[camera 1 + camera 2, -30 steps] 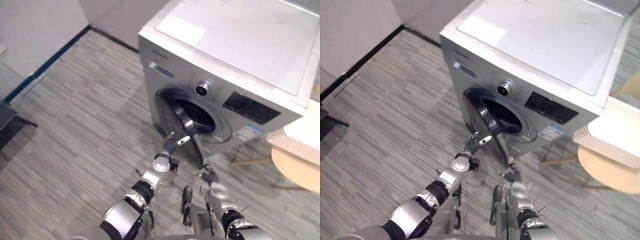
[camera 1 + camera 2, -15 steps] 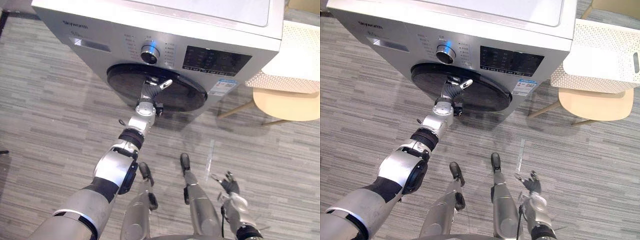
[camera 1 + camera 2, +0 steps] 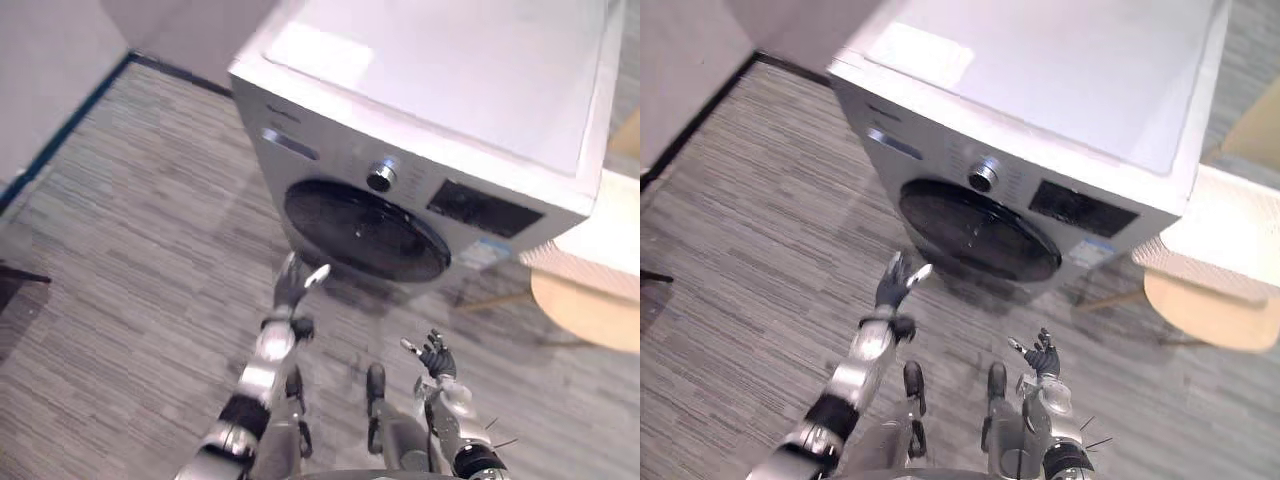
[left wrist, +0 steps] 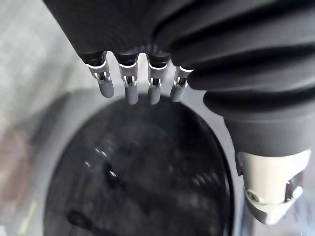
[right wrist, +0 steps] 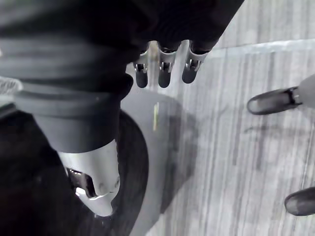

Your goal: Pick up the laundry basket with both hands and put the clothes into the washing machine.

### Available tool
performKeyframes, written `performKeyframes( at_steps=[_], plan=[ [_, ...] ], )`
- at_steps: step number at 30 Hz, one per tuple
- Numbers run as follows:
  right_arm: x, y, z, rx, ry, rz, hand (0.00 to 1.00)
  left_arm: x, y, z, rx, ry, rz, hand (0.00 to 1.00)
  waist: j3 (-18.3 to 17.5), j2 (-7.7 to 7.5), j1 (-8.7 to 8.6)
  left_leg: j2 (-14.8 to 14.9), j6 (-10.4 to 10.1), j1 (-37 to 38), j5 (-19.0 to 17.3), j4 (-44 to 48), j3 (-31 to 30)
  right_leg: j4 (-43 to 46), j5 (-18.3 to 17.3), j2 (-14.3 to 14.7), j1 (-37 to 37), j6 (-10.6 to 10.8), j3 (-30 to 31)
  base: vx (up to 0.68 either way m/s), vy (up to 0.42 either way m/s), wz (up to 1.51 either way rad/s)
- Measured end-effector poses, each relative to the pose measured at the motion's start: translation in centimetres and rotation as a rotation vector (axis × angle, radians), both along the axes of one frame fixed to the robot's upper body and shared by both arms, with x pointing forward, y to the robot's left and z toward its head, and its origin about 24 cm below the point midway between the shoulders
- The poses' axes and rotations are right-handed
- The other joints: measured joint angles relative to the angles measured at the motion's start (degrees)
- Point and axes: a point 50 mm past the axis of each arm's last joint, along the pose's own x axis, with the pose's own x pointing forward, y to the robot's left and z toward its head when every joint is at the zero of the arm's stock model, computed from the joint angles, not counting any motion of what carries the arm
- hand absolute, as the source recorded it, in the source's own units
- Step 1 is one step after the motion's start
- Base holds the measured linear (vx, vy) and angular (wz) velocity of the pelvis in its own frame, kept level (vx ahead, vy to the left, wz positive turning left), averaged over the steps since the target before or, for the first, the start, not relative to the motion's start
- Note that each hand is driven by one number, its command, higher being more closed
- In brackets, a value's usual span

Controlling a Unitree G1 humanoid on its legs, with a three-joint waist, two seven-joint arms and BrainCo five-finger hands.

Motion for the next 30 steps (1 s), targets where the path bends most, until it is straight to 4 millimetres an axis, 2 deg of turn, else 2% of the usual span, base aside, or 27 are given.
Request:
performKeyframes(
  at_steps=[2, 4, 5, 6, 8, 9, 12, 14, 15, 16, 17, 18, 19, 20, 21, 22, 23, 25, 26, 27, 28, 29, 30],
  plan=[
    [-0.1, -0.5, 0.2, -0.036, -0.008, 0.058, 0.00, -3.0, 2.5, -2.5, 0.003, 0.106, 0.075, 0.00, -0.01, 0.04, 1.16, -0.43, -1.09, -0.06, -1.17, 2.16, -2.01, 2.57, -2.46, -0.92, 1.13, 0.26, -2.16, 0.08, 0.027, 0.74],
    [-0.8, -1.6, 0.7, -0.122, -0.033, 0.135, 0.00, -6.1, 5.1, -5.0, 0.020, 0.227, 0.148, 0.00, -0.36, 0.57, 2.35, -0.89, -0.32, -0.82, -3.17, 5.06, -2.99, 5.56, -4.70, -1.87, 1.39, 0.55, -3.59, 0.02, 0.034, 0.54],
    [-1.1, -1.7, 0.9, -0.172, -0.036, 0.169, 0.00, -7.9, 6.4, -6.3, 0.030, 0.297, 0.190, 0.00, -0.73, 0.95, 2.29, -1.04, -0.07, -1.81, -4.81, 5.89, -2.23, 6.46, -5.66, -2.44, 1.53, 0.99, -4.56, 0.00, 0.062, 0.53],
    [-1.5, -2.2, 0.9, -0.230, -0.027, 0.194, 0.00, -9.5, 7.3, -7.4, 0.040, 0.362, 0.219, 0.00, -1.22, 1.57, 2.10, -0.54, 0.16, -2.59, -6.43, 7.05, 1.52, 6.48, -6.53, -3.20, 2.01, 1.73, -6.20, 0.01, 0.048, 0.69],
    [-2.3, -2.7, 0.5, -0.287, 0.014, 0.228, 0.00, -11.4, 7.9, -8.5, 0.041, 0.435, 0.255, 0.00, -1.81, 2.35, 2.10, -0.27, 0.25, -2.81, -7.11, 8.08, 5.15, 6.12, -7.73, -4.30, 2.49, 2.66, -7.25, 0.10, 0.058, 0.59],
    [-2.4, -2.7, 0.4, -0.322, 0.030, 0.271, 0.00, -12.6, 8.2, -9.1, 0.039, 0.475, 0.273, 0.00, -1.94, 2.56, 2.65, -0.37, 0.73, -3.68, -7.42, 9.56, 5.16, 6.11, -7.90, -4.49, 2.54, 2.94, -7.31, 0.13, 0.055, 0.26],
    [-2.4, -2.2, 0.1, -0.348, 0.045, 0.326, 0.00, -14.1, 8.8, -9.7, 0.033, 0.524, 0.310, 0.00, -2.06, 2.42, 3.85, -0.68, 2.53, -5.47, -10.53, 14.91, 4.81, 5.97, -8.70, -5.70, 3.95, 4.16, -8.17, 0.15, 0.081, 0.19],
    [-2.0, -1.6, -0.5, -0.370, 0.077, 0.381, 0.00, -15.0, 9.3, -9.9, 0.030, 0.540, 0.343, 0.00, -2.81, 2.41, 4.73, -1.60, 3.88, -8.08, -16.46, 23.16, 3.95, 7.49, -10.81, -7.88, 5.66, 6.62, -9.66, 0.22, 0.147, 0.25],
    [-2.1, -1.7, -0.6, -0.377, 0.090, 0.389, 0.00, -15.1, 9.4, -9.9, 0.031, 0.541, 0.350, 0.00, -3.21, 2.37, 5.26, -1.88, 4.12, -8.43, -18.15, 24.97, 3.67, 8.66, -11.58, -8.58, 5.89, 7.73, -10.03, 0.33, 0.175, 0.51],
    [-2.1, -1.6, -1.0, -0.387, 0.113, 0.407, 0.00, -15.1, 9.8, -9.8, 0.034, 0.539, 0.363, 0.00, -3.58, 1.89, 5.28, -3.76, 5.47, -8.14, -21.33, 27.69, 1.60, 15.76, -12.79, -11.40, 5.64, 8.66, -11.08, 0.31, 0.148, 0.66],
    [-2.1, -1.7, -1.0, -0.392, 0.118, 0.410, 0.00, -15.2, 9.8, -9.8, 0.034, 0.539, 0.365, 0.00, -3.61, 1.93, 5.24, -4.66, 6.10, -7.71, -22.11, 28.59, 0.40, 21.52, -12.93, -12.90, 4.30, 8.88, -10.74, 0.54, 0.268, 1.14],
    [-1.9, -2.1, -0.8, -0.410, 0.115, 0.413, 0.00, -15.1, 10.2, -9.6, 0.040, 0.532, 0.376, 0.00, -3.65, 1.91, 5.06, -6.80, 7.67, -5.53, -24.06, 30.20, -2.70, 36.32, -10.47, -15.67, 0.12, 6.18, -7.77, 0.42, 0.231, 0.93],
    [-1.8, -2.0, -0.8, -0.412, 0.111, 0.415, 0.00, -15.1, 10.4, -9.6, 0.042, 0.530, 0.385, 0.00, -3.53, 1.79, 5.04, -7.20, 8.26, -4.68, -24.74, 30.61, -3.58, 41.90, -7.99, -16.00, -1.90, 5.82, -5.61, 0.43, 0.220, 1.08],
    [-1.5, -1.8, -0.6, -0.410, 0.100, 0.419, 0.00, -15.0, 10.9, -9.4, 0.054, 0.525, 0.389, 0.00, -3.34, 1.74, 4.87, -7.54, 9.02, -3.05, -25.88, 31.23, -5.81, 49.52, -10.80, -14.83, -5.39, 6.63, -1.66, 0.34, 0.088, 0.99],
    [-1.2, -1.6, -0.5, -0.412, 0.087, 0.430, 0.00, -14.9, 11.2, -9.3, 0.065, 0.520, 0.388, 0.00, -3.30, 1.72, 4.66, -7.73, 9.32, -1.00, -26.32, 30.96, -8.43, 53.13, -14.34, -12.64, -7.71, 5.42, -0.93, 0.46, 0.072, 1.05],
    [-0.9, -1.5, -0.3, -0.415, 0.079, 0.436, 0.00, -14.8, 11.3, -9.3, 0.068, 0.517, 0.388, 0.00, -3.27, 1.76, 4.51, -7.91, 9.34, 0.35, -26.32, 30.14, -10.06, 53.57, -15.43, -11.38, -8.94, 4.33, -1.33, 0.58, 0.059, 1.19],
    [-0.5, -1.4, 0.0, -0.418, 0.057, 0.437, 0.00, -14.8, 11.4, -9.2, 0.072, 0.514, 0.389, 0.00, -2.83, 2.35, 4.01, -8.17, 9.35, 3.44, -26.31, 28.03, -13.11, 51.67, -16.87, -8.75, -11.98, 2.05, -2.01, 0.49, 0.029, 1.22],
    [0.3, -1.6, 0.9, -0.436, 0.008, 0.433, 0.00, -13.9, 11.3, -9.0, 0.071, 0.494, 0.383, 0.00, -2.56, 2.55, 3.06, -8.84, 9.34, 6.32, -26.31, 26.52, -17.61, 45.77, -17.23, -5.57, -16.07, 1.61, -2.02, 0.43, -0.039, 1.35],
    [0.5, -2.2, 1.3, -0.457, -0.007, 0.432, 0.00, -12.7, 11.0, -8.7, 0.068, 0.466, 0.369, 0.00, -2.20, 2.43, 2.70, -8.96, 9.34, 8.12, -26.31, 26.31, -21.31, 39.25, -16.18, -2.86, -19.02, 1.73, 0.07, 0.57, -0.132, 1.76],
    [0.4, -2.7, 1.3, -0.472, -0.004, 0.430, 0.00, -11.6, 10.6, -8.4, 0.072, 0.441, 0.348, 0.00, -1.86, 2.68, 1.54, -9.20, 8.86, 9.52, -26.42, 26.36, -24.71, 32.04, -13.45, -1.12, -19.96, 2.63, 2.07, 0.58, -0.157, 2.00],
    [0.2, -2.9, 1.3, -0.476, 0.002, 0.429, 0.00, -11.1, 10.4, -8.2, 0.074, 0.429, 0.334, 0.00, -1.79, 2.60, 0.69, -9.40, 7.58, 10.43, -26.84, 26.55, -26.50, 26.94, -10.65, -0.74, -19.69, 2.31, 3.53, 0.52, -0.190, 2.21],
    [-0.6, -3.2, 0.9, -0.476, 0.024, 0.428, 0.00, -10.6, 10.2, -8.0, 0.085, 0.410, 0.314, 0.00, -1.87, 1.42, -0.10, -10.54, 4.91, 12.37, -28.31, 27.61, -28.75, 20.69, -3.18, -1.47, -18.58, 1.19, 6.04, 0.55, -0.276, 2.05],
    [-1.3, -3.7, 0.6, -0.482, 0.049, 0.429, 0.00, -10.4, 9.3, -8.2, 0.082, 0.414, 0.287, 0.00, -1.81, 2.37, -0.46, -10.78, 2.65, 13.21, -29.60, 30.71, -29.97, 25.22, 0.51, -2.89, -18.54, -0.39, 4.80, 0.56, -0.271, 1.76]
  ],
)
